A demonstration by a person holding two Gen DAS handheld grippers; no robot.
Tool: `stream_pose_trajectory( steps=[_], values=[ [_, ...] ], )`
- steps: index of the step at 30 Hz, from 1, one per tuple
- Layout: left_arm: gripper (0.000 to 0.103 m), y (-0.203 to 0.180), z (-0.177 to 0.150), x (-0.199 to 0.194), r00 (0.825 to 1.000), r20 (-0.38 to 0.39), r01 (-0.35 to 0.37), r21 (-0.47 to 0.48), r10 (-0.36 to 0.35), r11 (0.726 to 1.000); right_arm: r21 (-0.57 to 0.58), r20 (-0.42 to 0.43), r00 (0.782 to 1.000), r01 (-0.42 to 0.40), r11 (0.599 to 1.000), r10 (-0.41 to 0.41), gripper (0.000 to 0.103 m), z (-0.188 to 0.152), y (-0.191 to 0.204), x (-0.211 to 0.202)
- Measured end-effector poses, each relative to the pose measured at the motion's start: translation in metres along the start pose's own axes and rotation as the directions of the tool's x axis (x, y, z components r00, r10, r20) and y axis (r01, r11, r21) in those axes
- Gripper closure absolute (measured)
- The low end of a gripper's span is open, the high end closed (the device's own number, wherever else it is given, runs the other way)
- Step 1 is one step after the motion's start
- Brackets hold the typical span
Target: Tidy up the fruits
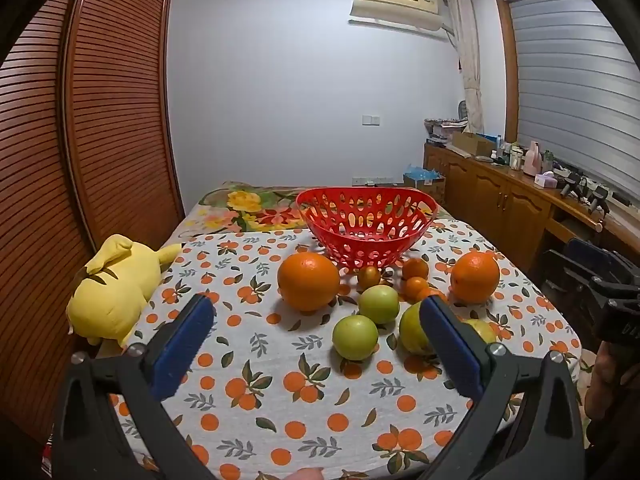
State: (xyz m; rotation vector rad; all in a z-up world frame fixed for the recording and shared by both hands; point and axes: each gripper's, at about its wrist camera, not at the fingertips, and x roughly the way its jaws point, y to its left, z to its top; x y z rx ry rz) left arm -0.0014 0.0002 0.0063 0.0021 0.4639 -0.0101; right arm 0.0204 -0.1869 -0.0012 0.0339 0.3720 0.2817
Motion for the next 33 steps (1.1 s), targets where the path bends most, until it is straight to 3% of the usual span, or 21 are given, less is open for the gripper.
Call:
stream_pose_trajectory(
  steps=[33],
  values=[
    [0.000, 0.0001, 0.0025, -0.0067, 1.000, 0.013, 0.013, -0.007, -0.013, 1.000, -0.003, 0.002, 1.000, 0.000, 1.000, 0.000, 0.000, 0.0034, 0.0026, -0.0042]
  ],
)
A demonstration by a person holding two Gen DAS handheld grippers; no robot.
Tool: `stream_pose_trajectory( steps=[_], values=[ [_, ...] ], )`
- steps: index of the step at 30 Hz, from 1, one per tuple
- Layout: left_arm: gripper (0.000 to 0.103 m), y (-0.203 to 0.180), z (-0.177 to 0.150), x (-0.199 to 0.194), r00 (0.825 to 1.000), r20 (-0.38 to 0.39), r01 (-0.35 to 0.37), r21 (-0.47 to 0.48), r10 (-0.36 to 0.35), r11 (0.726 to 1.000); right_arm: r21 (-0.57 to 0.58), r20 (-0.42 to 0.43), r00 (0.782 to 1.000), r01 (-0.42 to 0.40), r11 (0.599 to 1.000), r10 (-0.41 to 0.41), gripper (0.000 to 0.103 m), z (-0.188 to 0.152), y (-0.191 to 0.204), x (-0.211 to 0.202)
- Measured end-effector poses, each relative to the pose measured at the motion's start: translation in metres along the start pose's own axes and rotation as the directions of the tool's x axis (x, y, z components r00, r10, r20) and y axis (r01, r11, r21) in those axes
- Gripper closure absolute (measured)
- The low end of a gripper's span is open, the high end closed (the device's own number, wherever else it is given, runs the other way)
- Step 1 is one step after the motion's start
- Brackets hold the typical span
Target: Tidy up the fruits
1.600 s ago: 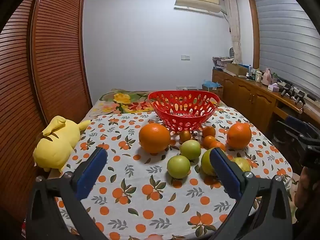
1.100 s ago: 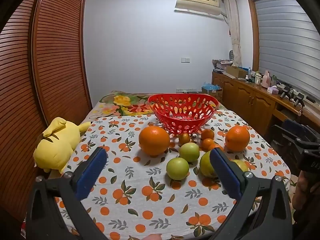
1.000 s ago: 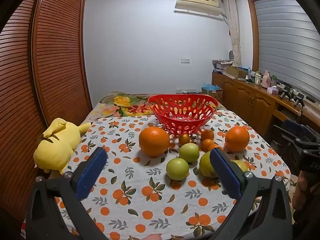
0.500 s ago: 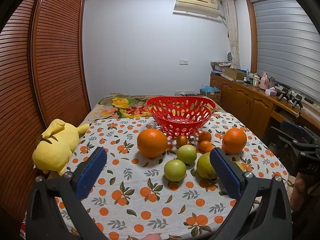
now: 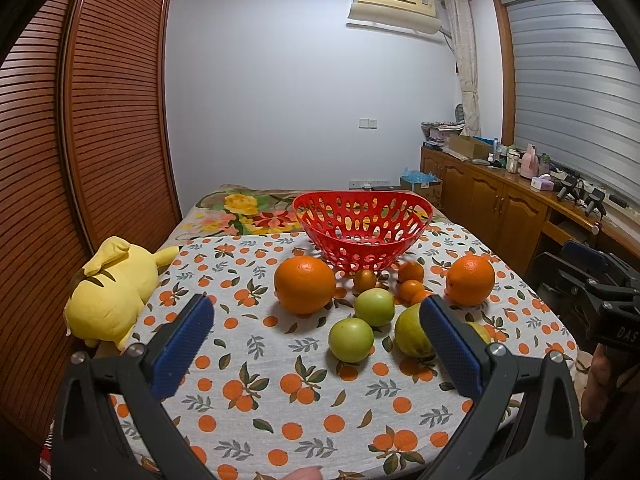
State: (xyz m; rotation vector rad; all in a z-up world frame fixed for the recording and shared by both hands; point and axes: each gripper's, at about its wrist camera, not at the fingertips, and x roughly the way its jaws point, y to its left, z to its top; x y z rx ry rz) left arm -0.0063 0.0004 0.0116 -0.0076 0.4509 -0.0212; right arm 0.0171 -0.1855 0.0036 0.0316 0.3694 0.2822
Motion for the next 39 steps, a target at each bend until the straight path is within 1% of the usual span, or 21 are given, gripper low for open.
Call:
stream_pose_trajectory(
  steps=[33, 39],
  values=[
    [0.000, -0.0039, -0.0031, 0.0007, 1.000, 0.007, 0.005, 0.002, -0.005, 1.000, -0.001, 0.000, 1.000, -0.001, 1.000, 0.001, 0.000, 0.0000, 0.0011, -0.0011],
    [0.000, -0.0054, -0.0043, 0.0006, 1.000, 0.004, -0.009, 0.014, 0.009, 1.000, 0.001, -0.002, 1.000, -0.002, 1.000, 0.002, 0.000, -0.0006, -0.0035, 0.0024]
  ],
)
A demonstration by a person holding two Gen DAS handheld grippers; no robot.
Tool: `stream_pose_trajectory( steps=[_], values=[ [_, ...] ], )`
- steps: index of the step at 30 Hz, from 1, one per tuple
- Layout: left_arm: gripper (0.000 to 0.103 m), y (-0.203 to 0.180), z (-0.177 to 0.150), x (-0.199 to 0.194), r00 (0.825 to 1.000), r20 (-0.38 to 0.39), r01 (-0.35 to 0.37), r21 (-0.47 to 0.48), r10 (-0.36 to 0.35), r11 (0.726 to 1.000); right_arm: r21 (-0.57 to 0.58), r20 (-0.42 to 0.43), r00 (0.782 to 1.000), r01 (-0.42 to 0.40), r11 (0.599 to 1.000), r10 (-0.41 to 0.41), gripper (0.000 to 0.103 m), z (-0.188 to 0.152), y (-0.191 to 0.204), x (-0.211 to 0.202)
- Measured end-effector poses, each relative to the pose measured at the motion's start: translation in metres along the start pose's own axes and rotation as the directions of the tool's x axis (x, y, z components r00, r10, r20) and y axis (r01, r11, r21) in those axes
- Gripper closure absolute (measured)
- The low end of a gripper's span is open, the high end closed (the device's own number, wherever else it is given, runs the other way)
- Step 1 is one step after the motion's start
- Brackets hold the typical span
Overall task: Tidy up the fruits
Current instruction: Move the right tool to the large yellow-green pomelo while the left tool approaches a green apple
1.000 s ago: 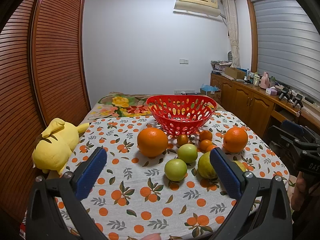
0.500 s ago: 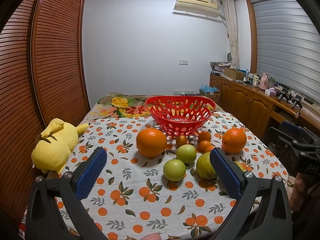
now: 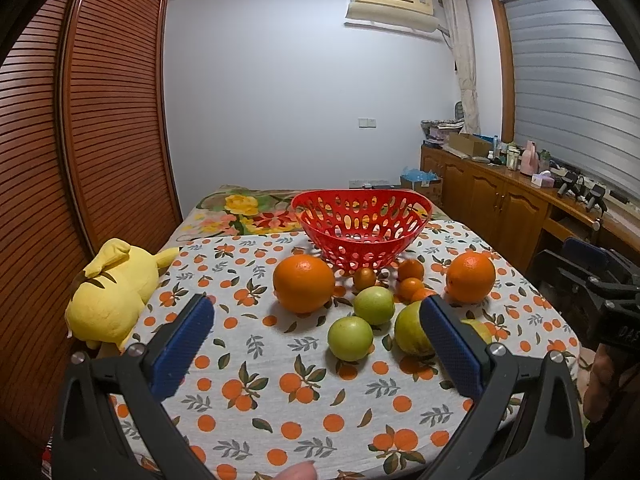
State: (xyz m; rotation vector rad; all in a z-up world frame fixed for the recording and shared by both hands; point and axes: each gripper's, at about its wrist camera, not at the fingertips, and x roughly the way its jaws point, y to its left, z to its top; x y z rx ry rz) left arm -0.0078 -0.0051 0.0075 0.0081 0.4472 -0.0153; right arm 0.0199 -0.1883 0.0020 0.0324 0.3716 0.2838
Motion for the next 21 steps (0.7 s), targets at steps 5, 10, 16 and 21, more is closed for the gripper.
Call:
stream_pose_trajectory(
  steps=[5, 10, 16, 21],
  values=[
    [0.000, 0.000, -0.001, 0.001, 1.000, 0.000, 0.005, -0.001, -0.005, 1.000, -0.001, -0.004, 1.000, -0.001, 1.000, 0.001, 0.000, -0.002, 0.000, 0.001],
    [0.000, 0.002, -0.005, 0.012, 0.999, -0.033, 0.017, -0.004, -0.017, 1.000, 0.002, -0.018, 1.000, -0.009, 1.000, 0.009, 0.000, -0.007, -0.003, 0.005],
    [0.000, 0.006, -0.018, 0.032, 0.995, -0.096, 0.039, -0.010, -0.040, 0.999, -0.005, -0.047, 0.999, -0.012, 1.000, 0.012, 0.000, -0.015, -0.005, 0.015],
    [0.000, 0.008, -0.030, 0.048, 0.989, -0.141, 0.049, -0.007, -0.049, 0.999, -0.006, -0.078, 0.997, -0.014, 1.000, 0.013, 0.001, -0.025, -0.010, 0.025]
  ],
)
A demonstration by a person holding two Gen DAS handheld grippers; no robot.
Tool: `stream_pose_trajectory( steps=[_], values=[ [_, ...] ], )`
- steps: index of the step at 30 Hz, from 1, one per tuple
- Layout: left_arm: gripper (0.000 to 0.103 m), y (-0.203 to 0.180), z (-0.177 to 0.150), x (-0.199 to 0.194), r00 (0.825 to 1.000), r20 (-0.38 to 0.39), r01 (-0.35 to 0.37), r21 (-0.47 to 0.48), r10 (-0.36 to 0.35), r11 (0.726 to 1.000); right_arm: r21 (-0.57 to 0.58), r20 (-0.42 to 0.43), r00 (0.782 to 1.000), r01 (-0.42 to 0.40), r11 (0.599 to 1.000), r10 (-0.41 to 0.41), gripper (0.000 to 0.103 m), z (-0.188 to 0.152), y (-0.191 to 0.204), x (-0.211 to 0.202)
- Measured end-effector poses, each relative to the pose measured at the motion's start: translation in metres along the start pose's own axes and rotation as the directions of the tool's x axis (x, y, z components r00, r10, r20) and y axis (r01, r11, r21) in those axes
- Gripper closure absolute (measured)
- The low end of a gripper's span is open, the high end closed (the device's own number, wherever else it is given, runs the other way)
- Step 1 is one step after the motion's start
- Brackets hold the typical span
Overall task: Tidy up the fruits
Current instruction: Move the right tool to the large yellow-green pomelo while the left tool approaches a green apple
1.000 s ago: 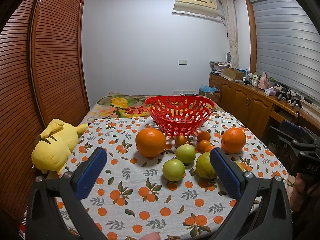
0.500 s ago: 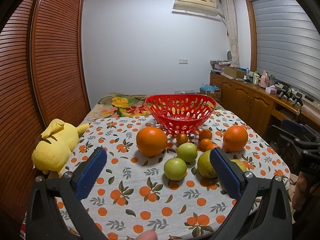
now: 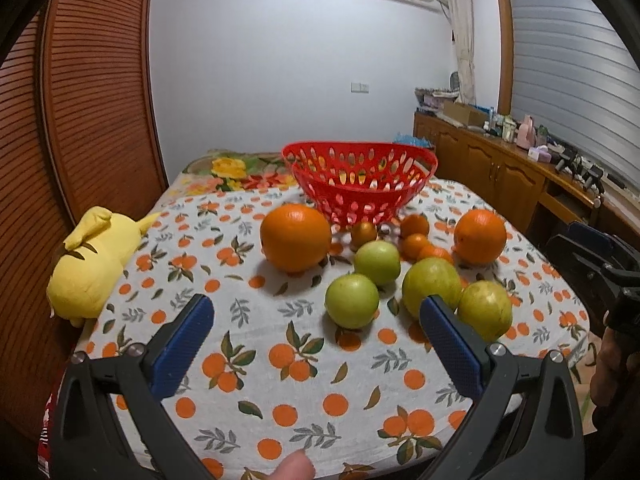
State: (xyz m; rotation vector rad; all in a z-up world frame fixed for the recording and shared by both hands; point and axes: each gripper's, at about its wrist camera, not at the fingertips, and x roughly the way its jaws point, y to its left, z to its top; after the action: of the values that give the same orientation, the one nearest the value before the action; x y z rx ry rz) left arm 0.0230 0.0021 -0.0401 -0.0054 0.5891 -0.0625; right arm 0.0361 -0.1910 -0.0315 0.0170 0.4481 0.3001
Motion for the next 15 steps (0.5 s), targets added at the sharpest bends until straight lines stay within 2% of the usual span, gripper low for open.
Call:
stream_pose_trajectory(
  steps=[8, 15],
  values=[
    [0.000, 0.002, -0.010, 0.020, 0.998, -0.053, 0.029, 0.004, -0.028, 1.000, 0.008, -0.081, 0.996, -0.038, 0.999, 0.038, 0.010, -0.014, -0.009, 0.023],
    [0.000, 0.006, -0.018, 0.041, 0.992, -0.109, 0.061, -0.001, -0.060, 0.998, -0.027, -0.184, 0.979, -0.094, 0.995, 0.087, 0.016, -0.029, -0.004, 0.046]
  ],
)
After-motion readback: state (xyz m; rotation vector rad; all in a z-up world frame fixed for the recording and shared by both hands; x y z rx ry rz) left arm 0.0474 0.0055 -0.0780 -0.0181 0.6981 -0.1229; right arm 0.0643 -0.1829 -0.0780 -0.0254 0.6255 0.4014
